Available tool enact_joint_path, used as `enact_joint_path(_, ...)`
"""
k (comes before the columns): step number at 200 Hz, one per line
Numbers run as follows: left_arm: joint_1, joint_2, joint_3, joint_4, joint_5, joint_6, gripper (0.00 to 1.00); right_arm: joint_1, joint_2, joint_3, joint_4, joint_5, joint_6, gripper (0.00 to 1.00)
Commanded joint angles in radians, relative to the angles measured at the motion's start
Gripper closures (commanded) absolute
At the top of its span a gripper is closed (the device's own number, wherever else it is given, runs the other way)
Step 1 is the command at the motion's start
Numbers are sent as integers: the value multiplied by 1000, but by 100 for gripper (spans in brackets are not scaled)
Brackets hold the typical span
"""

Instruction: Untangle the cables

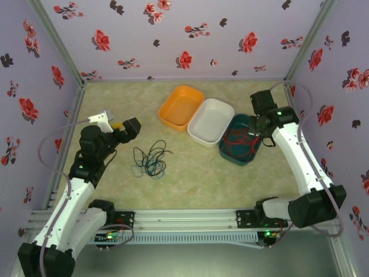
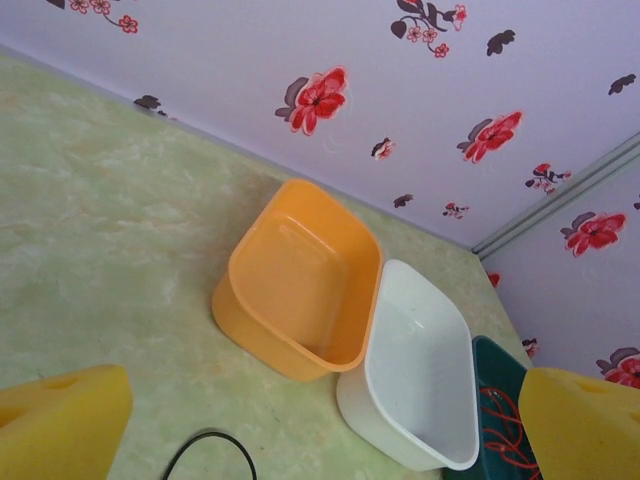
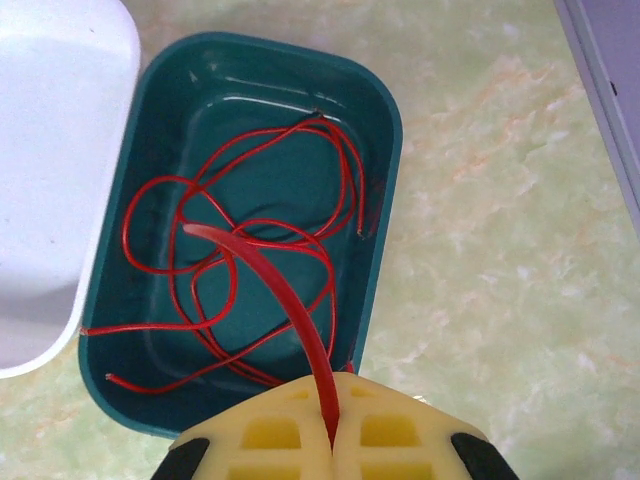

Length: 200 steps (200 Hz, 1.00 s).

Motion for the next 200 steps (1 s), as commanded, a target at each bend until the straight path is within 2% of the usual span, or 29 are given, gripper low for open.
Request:
enact_joint_path(1,6,-10,-18,0,-19,-3,0,-6,33,16,42,21,-28,100)
enact_joint_path(103,6,-27,-29,-22,-20,1,0,-44,184,-49,312,-125,-16,100)
enact_joint_path(174,6,-29,-35,-27,-20,-1,0,-145,231,-205,521,-240,2,100)
enact_joint_path(200,6,-25,-35,-28,-20,-3,0,-176,256,-251,554,-223,3,99)
